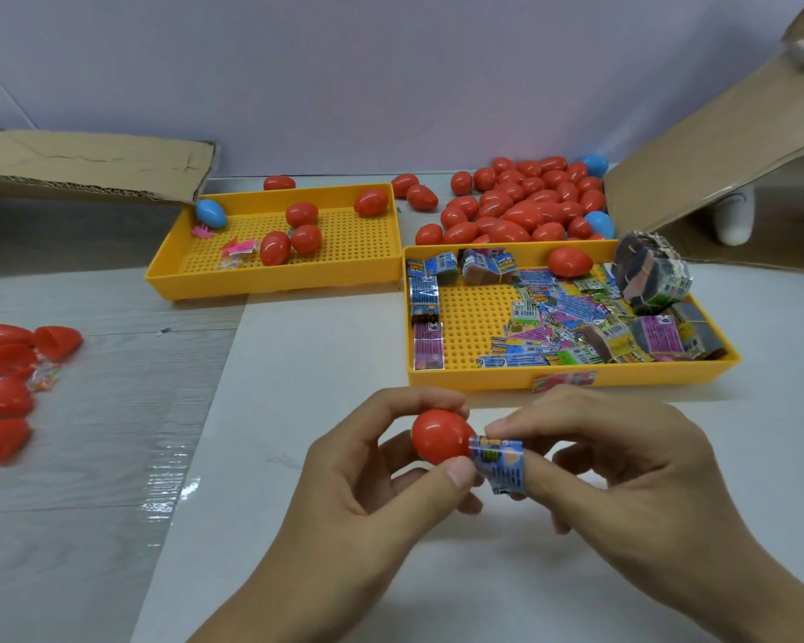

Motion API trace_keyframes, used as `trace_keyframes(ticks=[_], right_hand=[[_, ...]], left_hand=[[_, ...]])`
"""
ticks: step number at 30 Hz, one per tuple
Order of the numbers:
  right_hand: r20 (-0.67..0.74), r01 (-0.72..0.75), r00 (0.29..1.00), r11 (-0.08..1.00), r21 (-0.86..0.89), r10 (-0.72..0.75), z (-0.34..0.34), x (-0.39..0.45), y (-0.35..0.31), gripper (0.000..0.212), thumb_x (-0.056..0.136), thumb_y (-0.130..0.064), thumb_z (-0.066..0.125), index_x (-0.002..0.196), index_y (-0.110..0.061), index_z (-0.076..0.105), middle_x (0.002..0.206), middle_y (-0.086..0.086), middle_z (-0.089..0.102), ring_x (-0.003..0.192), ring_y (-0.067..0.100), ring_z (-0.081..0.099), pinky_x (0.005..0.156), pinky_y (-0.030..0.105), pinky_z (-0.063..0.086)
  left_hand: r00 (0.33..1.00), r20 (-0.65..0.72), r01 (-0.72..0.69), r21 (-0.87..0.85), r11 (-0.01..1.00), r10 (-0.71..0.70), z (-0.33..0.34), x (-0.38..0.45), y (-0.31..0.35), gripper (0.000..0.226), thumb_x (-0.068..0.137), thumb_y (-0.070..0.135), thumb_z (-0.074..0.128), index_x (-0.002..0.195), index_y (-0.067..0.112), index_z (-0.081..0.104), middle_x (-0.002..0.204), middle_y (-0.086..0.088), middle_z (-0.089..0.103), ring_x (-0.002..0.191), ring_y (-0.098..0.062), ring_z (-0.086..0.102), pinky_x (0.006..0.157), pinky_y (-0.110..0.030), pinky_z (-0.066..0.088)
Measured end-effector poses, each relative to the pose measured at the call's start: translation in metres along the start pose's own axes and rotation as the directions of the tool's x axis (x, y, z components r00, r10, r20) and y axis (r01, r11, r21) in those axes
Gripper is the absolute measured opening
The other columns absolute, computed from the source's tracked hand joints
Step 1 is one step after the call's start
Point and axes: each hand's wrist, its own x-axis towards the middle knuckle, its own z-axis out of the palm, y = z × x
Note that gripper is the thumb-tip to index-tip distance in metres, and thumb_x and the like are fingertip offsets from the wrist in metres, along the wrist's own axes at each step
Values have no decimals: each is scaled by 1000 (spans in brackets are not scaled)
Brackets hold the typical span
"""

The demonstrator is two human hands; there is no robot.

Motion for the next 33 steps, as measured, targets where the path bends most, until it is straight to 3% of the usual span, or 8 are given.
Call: trace_keyframes(ticks=[4,8,12,18,24,29,33], right_hand=[[-15,43,999,995,-91,-44,-2,1,2,12,79,-21,71,88,-27,77,82,-10,68,66,16,66,42,30,47],[-38,84,995,984,-157,-91,-1,1,1,13,78,-18,73,87,-28,75,89,-10,65,66,14,63,45,20,44],[-18,87,996,985,-149,-90,-1,0,1,9,80,-24,68,85,-29,74,91,-11,66,67,14,64,45,21,45],[5,87,996,987,-138,-87,-2,1,2,12,82,-24,67,92,-29,71,91,-16,66,68,13,66,45,25,47],[5,106,994,976,-190,-107,-2,1,1,11,82,-22,66,89,-28,72,88,-15,66,69,12,64,46,20,44],[4,158,987,947,-278,-163,-2,0,-1,13,84,-22,65,88,-18,76,87,-6,68,69,10,62,44,24,44],[41,127,992,962,-243,-121,-4,0,-2,14,83,-23,66,90,-18,77,88,-8,67,69,11,63,43,26,45]], left_hand=[[1000,18,6,-32,999,-6,0,-1,-1,29,74,23,72,103,24,74,101,-7,71,80,-27,73,68,-27,58],[999,7,33,12,999,-34,1,-2,-2,31,71,28,75,103,28,75,101,-3,72,83,-27,75,71,-27,59],[1000,-19,11,54,999,-10,3,-3,-3,39,70,28,78,109,28,75,102,-3,69,89,-23,74,77,-29,60],[999,-31,-14,64,998,16,4,-3,-6,43,74,11,78,112,29,75,102,-2,68,96,-22,73,79,-25,59],[1000,-18,-15,55,998,16,3,-3,-8,43,71,26,79,114,31,75,104,1,67,97,-24,73,80,-31,60],[998,-38,-53,55,997,55,3,-2,-10,40,70,26,78,110,30,77,101,1,68,93,-22,74,76,-27,60],[989,-69,-123,106,987,130,3,-4,-12,39,73,26,76,112,31,76,101,0,69,92,-24,74,74,-29,61]])
